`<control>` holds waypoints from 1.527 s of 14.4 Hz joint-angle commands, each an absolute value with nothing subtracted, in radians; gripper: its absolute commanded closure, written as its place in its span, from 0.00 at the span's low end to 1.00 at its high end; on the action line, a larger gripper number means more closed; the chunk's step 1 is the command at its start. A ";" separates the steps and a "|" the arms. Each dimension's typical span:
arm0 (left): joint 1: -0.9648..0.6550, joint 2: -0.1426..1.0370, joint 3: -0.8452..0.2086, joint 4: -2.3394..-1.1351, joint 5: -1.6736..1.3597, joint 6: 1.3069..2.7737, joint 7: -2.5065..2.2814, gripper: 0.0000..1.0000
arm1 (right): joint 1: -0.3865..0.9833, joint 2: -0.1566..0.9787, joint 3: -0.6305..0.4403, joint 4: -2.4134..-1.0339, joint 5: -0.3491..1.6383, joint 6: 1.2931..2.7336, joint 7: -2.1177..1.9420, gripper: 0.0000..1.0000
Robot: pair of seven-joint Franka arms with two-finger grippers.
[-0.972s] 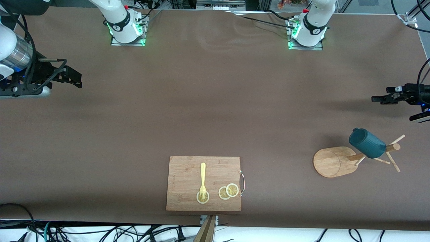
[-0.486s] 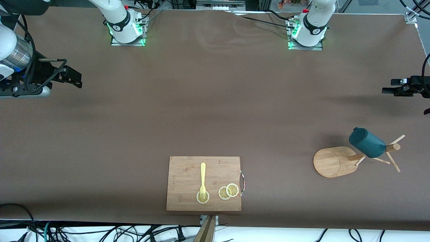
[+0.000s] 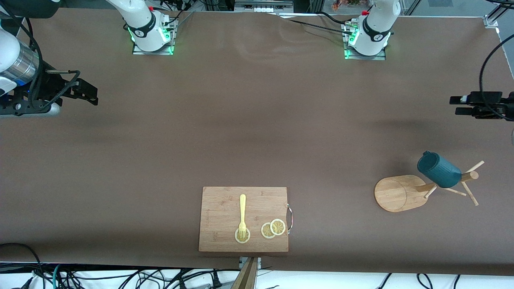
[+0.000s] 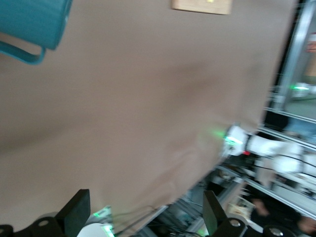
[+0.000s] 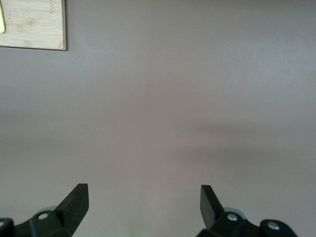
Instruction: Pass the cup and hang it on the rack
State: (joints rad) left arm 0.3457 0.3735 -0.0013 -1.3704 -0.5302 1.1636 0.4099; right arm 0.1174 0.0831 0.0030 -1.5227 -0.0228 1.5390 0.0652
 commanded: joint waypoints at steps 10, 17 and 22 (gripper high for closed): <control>0.031 0.241 0.028 -1.310 -0.042 1.491 0.371 0.00 | 0.107 0.084 0.012 -1.509 -0.029 1.540 0.052 0.00; -0.027 0.123 0.035 -1.388 -0.023 1.440 0.036 0.00 | 0.107 0.084 0.012 -1.509 -0.029 1.540 0.052 0.00; -0.034 0.067 0.029 -1.462 -0.018 1.434 0.035 0.00 | 0.107 0.084 0.012 -1.509 -0.029 1.540 0.052 0.00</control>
State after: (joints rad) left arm -0.0204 0.1096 0.0236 -1.4035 -0.0542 1.4282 0.0484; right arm 0.1174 0.0831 0.0030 -1.5224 -0.0228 1.5425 0.0652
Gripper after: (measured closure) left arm 0.000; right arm 0.000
